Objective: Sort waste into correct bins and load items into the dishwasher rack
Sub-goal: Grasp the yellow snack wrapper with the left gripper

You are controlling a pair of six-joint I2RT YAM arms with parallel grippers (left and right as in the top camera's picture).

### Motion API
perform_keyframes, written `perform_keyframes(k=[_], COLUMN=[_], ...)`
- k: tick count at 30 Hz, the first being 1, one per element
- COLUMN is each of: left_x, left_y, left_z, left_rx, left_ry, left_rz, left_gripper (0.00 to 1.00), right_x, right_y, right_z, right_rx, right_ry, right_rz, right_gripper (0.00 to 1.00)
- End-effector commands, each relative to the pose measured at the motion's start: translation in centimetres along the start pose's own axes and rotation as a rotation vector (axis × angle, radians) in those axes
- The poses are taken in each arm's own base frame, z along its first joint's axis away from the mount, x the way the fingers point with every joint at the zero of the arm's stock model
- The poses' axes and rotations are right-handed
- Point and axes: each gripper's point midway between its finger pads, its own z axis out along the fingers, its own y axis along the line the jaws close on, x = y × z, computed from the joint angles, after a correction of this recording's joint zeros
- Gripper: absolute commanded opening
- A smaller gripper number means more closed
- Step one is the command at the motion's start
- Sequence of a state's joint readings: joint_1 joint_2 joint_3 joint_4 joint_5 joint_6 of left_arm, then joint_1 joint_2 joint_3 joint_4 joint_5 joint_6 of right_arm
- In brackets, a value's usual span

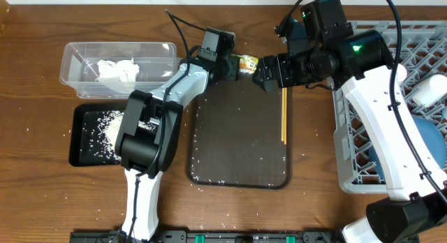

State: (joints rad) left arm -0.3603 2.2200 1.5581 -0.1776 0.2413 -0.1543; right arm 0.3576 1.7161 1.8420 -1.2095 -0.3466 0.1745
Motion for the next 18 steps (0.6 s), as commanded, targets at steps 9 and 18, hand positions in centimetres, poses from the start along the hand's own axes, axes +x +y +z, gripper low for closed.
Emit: perform_keyframes(k=[9, 18], left_x=[2.2, 1.4], left_y=[0.4, 1.3], left_z=[0.6, 0.6], left_rx=[-0.002, -0.055], left_ry=[0.084, 0.049], left_rz=[-0.005, 0.000], left_gripper=[0.36, 0.36], right_x=[0.1, 0.1], right_y=[0.5, 0.5], right_z=[-0.1, -0.1], right_rx=[-0.006, -0.006], right_ry=[-0.002, -0.002], right_rz=[-0.022, -0.022], right_gripper=[0.99, 0.99])
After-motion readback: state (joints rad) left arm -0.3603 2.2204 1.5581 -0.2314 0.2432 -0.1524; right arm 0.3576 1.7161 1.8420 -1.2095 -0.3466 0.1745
